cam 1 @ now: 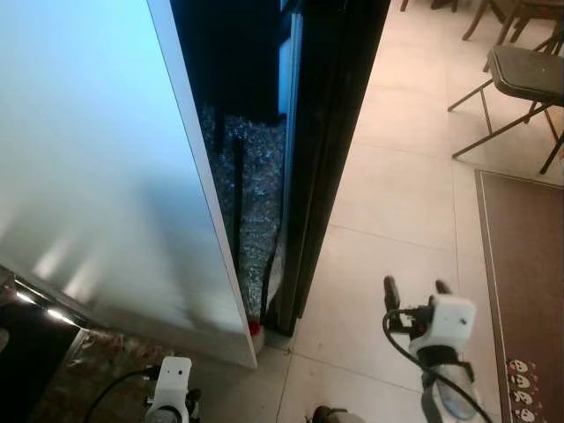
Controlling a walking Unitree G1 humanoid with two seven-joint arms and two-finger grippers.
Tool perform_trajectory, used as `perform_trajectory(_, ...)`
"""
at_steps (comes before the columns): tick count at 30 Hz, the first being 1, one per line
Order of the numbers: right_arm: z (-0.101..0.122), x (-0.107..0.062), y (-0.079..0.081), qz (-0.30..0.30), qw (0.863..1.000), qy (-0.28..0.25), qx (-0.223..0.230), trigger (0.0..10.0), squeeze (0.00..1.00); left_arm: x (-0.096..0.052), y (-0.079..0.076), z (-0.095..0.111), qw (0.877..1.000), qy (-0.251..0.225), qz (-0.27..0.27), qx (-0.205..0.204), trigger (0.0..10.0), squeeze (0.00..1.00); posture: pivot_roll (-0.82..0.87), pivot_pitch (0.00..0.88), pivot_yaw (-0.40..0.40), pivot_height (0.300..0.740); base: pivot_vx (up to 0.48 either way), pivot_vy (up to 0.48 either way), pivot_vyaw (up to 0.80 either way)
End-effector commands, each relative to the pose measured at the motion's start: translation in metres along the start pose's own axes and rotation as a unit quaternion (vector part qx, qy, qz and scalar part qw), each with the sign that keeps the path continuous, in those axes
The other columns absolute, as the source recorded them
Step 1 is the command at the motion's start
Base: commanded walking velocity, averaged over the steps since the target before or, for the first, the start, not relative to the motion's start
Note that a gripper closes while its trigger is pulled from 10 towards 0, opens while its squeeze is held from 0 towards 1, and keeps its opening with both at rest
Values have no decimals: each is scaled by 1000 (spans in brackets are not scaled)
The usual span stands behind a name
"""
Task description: Restocking fridge
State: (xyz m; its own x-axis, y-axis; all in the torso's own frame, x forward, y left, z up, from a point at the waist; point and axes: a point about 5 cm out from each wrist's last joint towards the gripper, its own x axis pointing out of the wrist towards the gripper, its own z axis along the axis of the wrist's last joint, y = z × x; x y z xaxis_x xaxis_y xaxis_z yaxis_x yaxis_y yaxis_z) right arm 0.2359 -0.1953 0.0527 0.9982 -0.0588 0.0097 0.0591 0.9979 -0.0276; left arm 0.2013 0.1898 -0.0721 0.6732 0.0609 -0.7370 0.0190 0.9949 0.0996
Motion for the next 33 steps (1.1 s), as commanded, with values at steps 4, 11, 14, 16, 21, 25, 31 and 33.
perform_trajectory(4, 31, -10, 16, 71, 997, -19, -15, 10000, 1000, -3, 1, -11, 1000, 18, 5, 2, 10000, 0, -79, 145, -4, 740, 0, 0, 0)
perform_trajectory(11, 65, 6, 32, 130, 991, -33, -19, 10000, 1000, -3, 0, -11, 1000, 19, 5, 1, 10000, 0, -80, 149, -7, 740, 0, 0, 0)
perform_trajectory(14, 72, 19, 39, 150, 988, -29, -23, 10000, 1000, -2, -1, -10, 1000, 18, 6, -2, 10000, 0, -87, 154, -5, 740, 0, 0, 0)
perform_trajectory(16, 70, 25, 42, 159, 987, -14, -18, 10000, 1000, -2, -2, -10, 1000, 18, 6, -1, 10000, 0, -86, 154, -4, 740, 0, 0, 0)
perform_trajectory(21, 70, 27, 42, 165, 986, -1, -18, 10000, 1000, -2, -2, -10, 1000, 18, 6, -1, 10000, 0, -86, 154, -4, 740, 0, 0, 0)
perform_trajectory(25, 88, 39, 66, 265, 964, -7, 4, 10000, 1000, -2, -1, -9, 1000, 18, 9, -3, 10000, 0, -78, 159, -3, 740, 0, 0, 0)
perform_trajectory(31, 92, 41, 74, 297, 955, 5, 17, 10000, 1000, -2, -1, -10, 1000, 18, 9, -3, 10000, 0, -75, 161, -1, 740, 0, 0, 0)
perform_trajectory(33, 97, 44, 74, 294, 956, -1, 11, 10000, 169, -2, -1, -10, 1000, 19, 9, -4, 10000, 0, -77, 162, -2, 740, 0, 0, 0)
